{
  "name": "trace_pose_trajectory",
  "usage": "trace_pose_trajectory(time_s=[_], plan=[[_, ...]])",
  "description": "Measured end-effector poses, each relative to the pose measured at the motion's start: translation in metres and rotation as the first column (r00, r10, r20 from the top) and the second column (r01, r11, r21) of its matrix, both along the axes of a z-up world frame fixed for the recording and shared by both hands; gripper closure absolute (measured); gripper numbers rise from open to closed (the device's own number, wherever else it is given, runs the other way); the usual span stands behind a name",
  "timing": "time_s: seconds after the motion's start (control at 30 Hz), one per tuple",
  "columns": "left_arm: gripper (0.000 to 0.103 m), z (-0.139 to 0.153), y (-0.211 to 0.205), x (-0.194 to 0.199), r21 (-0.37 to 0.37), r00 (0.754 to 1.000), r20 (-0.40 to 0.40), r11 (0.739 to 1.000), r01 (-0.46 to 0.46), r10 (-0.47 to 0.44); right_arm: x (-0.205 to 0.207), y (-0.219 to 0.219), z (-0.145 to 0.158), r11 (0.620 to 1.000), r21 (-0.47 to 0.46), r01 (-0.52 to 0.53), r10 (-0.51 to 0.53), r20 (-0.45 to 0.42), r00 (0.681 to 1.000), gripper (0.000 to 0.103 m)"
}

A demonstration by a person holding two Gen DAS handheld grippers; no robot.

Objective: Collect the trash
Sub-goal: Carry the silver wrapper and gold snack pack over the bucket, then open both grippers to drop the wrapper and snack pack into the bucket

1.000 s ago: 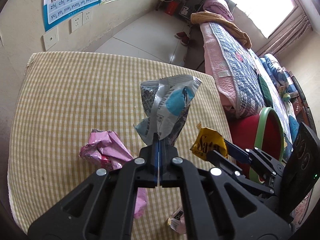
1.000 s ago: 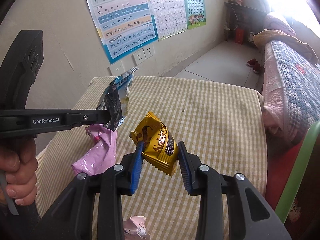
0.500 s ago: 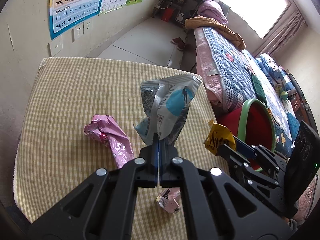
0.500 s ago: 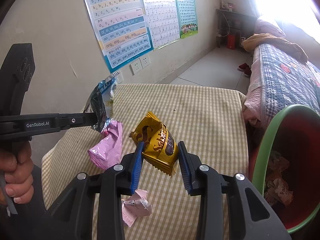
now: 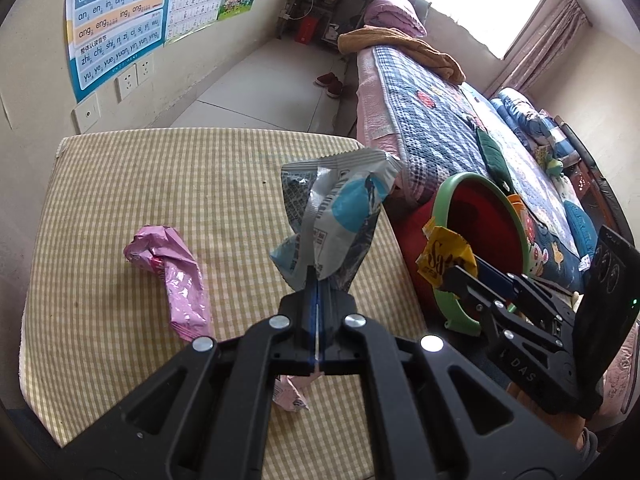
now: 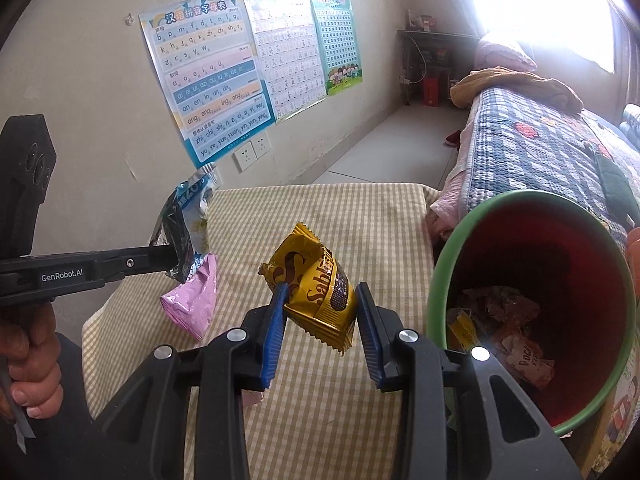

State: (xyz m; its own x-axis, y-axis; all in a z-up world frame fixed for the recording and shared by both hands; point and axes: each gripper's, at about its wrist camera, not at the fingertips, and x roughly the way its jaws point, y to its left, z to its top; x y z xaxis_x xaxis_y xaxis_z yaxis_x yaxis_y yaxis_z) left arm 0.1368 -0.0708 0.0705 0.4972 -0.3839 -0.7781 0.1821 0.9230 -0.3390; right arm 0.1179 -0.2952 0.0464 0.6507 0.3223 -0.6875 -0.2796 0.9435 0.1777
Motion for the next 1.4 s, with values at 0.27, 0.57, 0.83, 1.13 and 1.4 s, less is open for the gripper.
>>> trace_pose_trajectory(time_s=[0.27, 0.57, 0.83, 1.13, 1.4], plan=[[0.103, 0.006, -0.054, 0.000, -0.006, 0.996, 0.017, 0.996, 0.092, -0.092, -0.009, -0.053, 0.005, 0.995, 0.007, 0.100, -0.100, 0.012, 0.995, 0.069], [0.103, 0.008, -0.104, -0.001, -0.014, 0.983, 0.028, 0.984, 0.180, -0.180, -0.017, -0.105, -0.001, 0.980, 0.017, 0.199, -0.199, 0.006, 0.980, 0.069], [0.103, 0.007, -0.143, 0.001, -0.020, 0.968, 0.026, 0.968, 0.249, -0.248, -0.021, -0.140, -0.005, 0.962, 0.018, 0.271, -0.272, 0.007, 0.962, 0.069], [0.103, 0.003, -0.180, 0.007, -0.030, 0.951, 0.011, 0.951, 0.308, -0.308, -0.022, -0.163, -0.013, 0.947, 0.017, 0.320, -0.320, -0.001, 0.947, 0.069], [0.103, -0.004, -0.203, 0.017, -0.034, 0.941, 0.001, 0.941, 0.338, -0.338, -0.019, -0.181, -0.016, 0.936, 0.020, 0.351, -0.351, -0.005, 0.936, 0.068]])
